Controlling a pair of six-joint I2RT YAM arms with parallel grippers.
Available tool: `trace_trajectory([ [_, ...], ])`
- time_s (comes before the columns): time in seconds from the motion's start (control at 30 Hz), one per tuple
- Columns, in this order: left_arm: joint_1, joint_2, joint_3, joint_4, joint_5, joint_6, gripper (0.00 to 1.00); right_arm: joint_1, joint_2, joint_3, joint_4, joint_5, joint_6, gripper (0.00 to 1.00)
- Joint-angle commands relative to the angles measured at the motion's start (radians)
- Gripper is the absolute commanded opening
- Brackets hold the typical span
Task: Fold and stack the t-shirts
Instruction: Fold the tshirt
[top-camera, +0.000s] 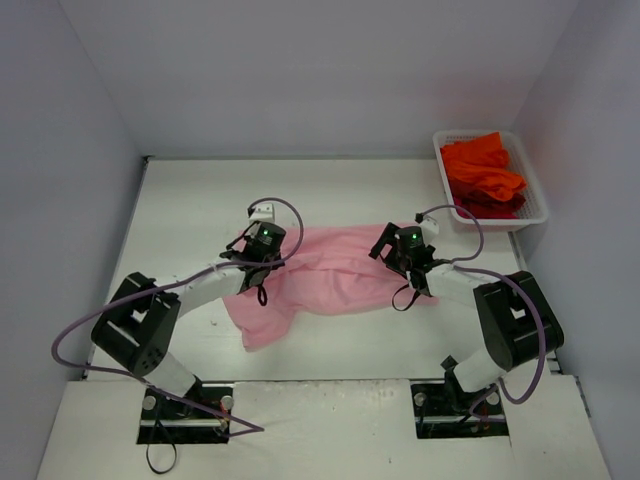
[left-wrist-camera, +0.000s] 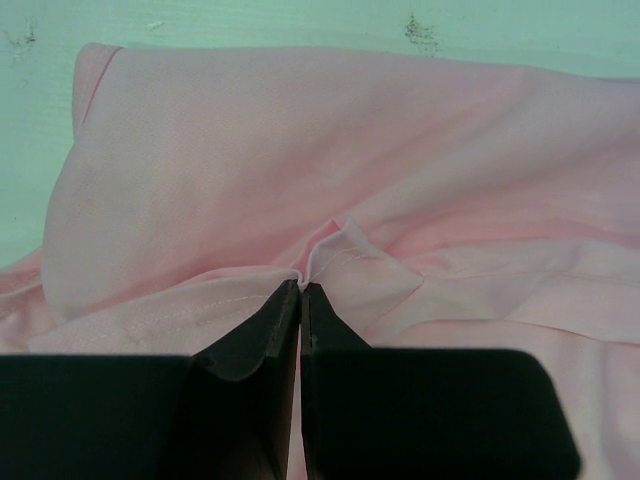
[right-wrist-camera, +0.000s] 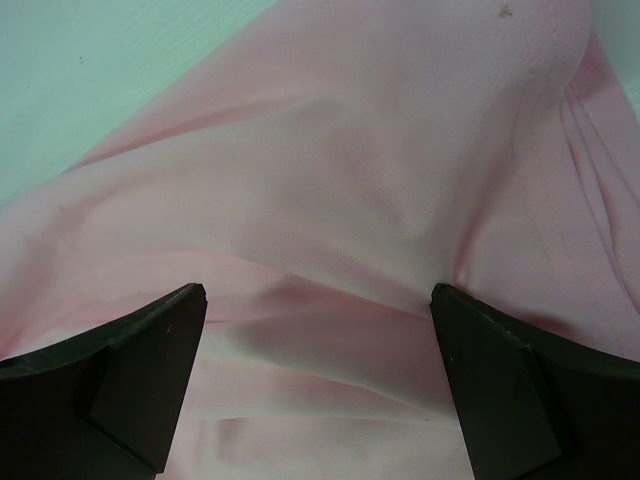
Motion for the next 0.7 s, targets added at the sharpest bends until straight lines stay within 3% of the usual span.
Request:
trace_trajectory([
  [0.0, -0.006, -0.089, 0.009, -0.001, -0.022, -0.013, 0.0, 0.007, -0.016, -0.014, -0.065, 0.001, 0.019, 0.93],
  [0.33, -0.06, -0.302, -0.021, -0.159, -0.071, -0.057, 0.0, 0.008, -0.08, -0.048, -0.066, -0.01, 0.023, 0.93],
  [0.67, -0.172, -0.321, -0.072, -0.219, -0.136, -0.143, 0.0, 0.008, -0.157, -0.063, -0.104, -0.007, 0.026, 0.93],
])
